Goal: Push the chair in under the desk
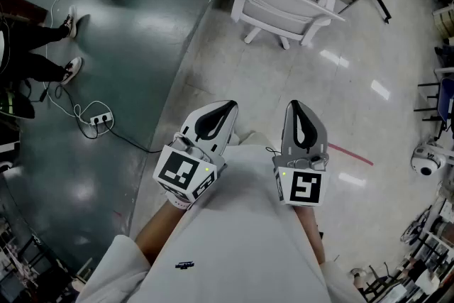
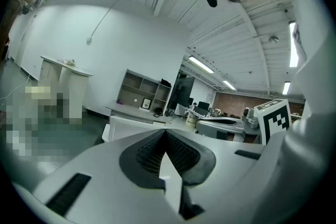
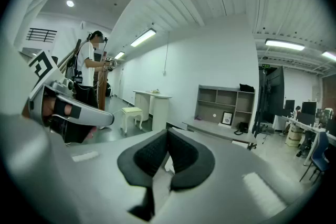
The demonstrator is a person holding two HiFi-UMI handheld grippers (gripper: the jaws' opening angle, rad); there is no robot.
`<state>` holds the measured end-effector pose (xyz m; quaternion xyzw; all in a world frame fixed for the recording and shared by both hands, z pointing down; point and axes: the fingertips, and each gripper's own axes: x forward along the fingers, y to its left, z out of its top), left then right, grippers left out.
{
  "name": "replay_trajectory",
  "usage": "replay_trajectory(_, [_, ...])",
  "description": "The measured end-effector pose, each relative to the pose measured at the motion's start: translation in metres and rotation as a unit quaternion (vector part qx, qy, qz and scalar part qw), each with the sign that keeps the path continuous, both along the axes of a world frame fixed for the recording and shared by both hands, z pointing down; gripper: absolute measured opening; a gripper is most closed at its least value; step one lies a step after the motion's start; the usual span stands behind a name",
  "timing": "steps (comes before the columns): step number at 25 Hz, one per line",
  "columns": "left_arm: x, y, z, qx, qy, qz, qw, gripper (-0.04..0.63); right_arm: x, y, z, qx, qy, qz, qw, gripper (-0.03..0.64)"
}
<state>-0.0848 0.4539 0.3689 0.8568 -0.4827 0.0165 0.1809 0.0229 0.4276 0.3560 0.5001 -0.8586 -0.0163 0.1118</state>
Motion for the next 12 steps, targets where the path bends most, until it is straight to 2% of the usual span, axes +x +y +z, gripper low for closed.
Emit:
replay_trajectory(5, [0.019, 0.022, -0.023, 0.027, -0.007, -0.001, 0.9996, 0.007, 0.016, 0.020, -0.004, -0.014, -0.027, 0.002, 1.000, 0.014])
replay_trajectory(9, [0.026, 0.044, -0.022, 0.022, -0.014, -0.001, 0.9997, 0.007, 0.021, 0.041, -0.014, -0.008, -0.048, 0.001, 0.999, 0.012])
replay_trajectory(12, [0.044, 0.066, -0.015, 0.006, -0.020, 0.011, 0.9997, 0.006, 0.041, 0.066, -0.009, -0.015, -0.070, 0.012, 0.997, 0.012])
